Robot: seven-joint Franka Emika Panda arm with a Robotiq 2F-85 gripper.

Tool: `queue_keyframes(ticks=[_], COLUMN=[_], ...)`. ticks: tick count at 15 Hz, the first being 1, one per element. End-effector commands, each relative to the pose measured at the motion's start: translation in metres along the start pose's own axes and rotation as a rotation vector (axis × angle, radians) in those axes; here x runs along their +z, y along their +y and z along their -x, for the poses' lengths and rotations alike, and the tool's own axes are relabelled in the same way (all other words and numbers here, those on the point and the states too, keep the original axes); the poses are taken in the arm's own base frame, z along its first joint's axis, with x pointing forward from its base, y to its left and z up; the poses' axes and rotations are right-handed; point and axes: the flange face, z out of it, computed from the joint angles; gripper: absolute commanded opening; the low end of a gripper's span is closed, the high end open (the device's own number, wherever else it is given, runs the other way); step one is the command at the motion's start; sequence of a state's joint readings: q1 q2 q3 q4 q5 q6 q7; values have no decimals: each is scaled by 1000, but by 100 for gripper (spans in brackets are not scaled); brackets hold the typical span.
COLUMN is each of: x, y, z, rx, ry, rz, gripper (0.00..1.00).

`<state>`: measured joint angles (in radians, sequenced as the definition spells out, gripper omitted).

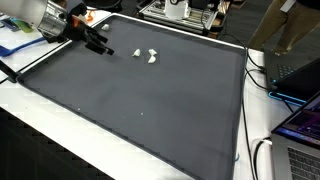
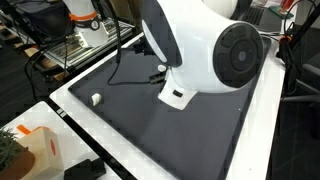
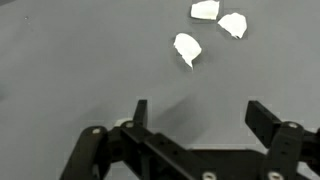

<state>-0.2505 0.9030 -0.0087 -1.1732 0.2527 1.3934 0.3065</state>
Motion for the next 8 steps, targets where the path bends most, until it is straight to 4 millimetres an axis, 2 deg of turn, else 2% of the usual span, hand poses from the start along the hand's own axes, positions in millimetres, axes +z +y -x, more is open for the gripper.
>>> queue_keyframes(ticks=[1, 8], x=[0, 2], y=[1, -1], z=[3, 6], rx=[-1, -2], ry=[-3, -3], rz=[1, 3], gripper=[100, 100])
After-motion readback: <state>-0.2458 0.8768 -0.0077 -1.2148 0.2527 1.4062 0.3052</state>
